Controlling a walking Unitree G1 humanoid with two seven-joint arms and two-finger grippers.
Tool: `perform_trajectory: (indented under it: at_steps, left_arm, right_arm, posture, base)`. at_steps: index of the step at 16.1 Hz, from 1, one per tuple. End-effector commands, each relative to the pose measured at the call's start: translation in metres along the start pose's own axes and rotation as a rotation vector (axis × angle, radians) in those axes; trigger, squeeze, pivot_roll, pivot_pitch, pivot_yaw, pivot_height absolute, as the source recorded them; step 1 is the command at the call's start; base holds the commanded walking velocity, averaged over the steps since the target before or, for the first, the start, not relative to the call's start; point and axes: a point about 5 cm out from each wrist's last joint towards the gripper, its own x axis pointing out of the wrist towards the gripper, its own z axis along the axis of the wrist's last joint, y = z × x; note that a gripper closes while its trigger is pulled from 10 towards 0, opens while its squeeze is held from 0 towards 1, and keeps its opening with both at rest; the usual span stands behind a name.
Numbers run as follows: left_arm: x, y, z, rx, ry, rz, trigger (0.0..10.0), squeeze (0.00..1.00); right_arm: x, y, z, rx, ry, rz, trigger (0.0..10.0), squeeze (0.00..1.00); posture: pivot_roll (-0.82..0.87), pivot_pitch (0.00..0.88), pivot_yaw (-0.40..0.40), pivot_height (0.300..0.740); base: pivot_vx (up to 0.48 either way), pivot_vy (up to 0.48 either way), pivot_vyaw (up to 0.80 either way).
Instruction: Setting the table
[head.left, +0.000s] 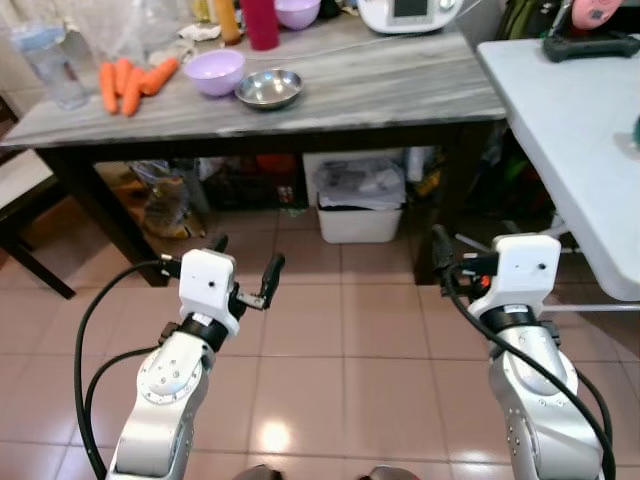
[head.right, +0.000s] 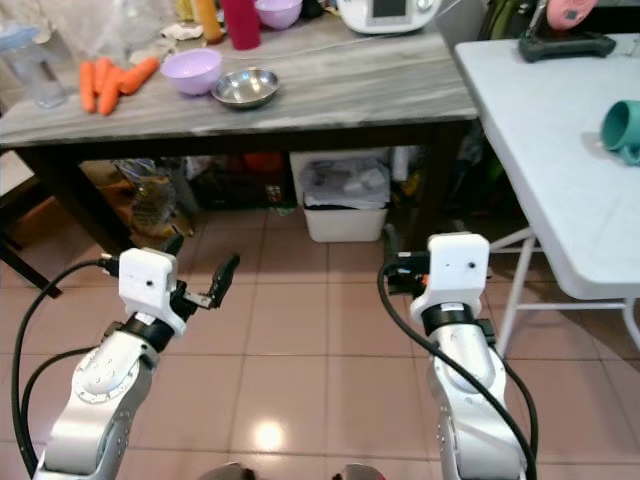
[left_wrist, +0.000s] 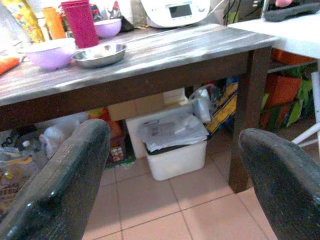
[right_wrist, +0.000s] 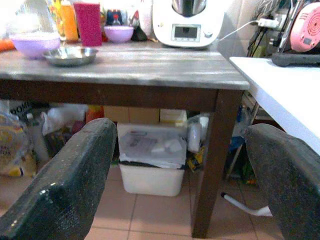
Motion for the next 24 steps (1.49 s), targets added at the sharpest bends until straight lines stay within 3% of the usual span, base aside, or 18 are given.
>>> perform_trajectory:
  at_steps: [1,24]
  left_arm:
    - [-0.002,0.0028,-0.0002,0.001,0.01,-0.001,10.0,0.0]
    - [0.0041,-0.0036,0.0034,-0.02,-0.009,-0.023,10.0,0.0]
  right_arm:
    - [0.001,0.0045,0.0022,0.014,-0.007,0.009,10.0,0.0]
    - [0.0091,0.0056,0.0068,0.031,-0.032,-0.008,10.0,0.0]
  posture:
    - [-0.15,0.161,0.066,0.74]
    - [-0.14,0.151,0.062,0.74]
  base:
    - [0.0,-0.405,0.0]
    - [0.0,-0.473,0.0]
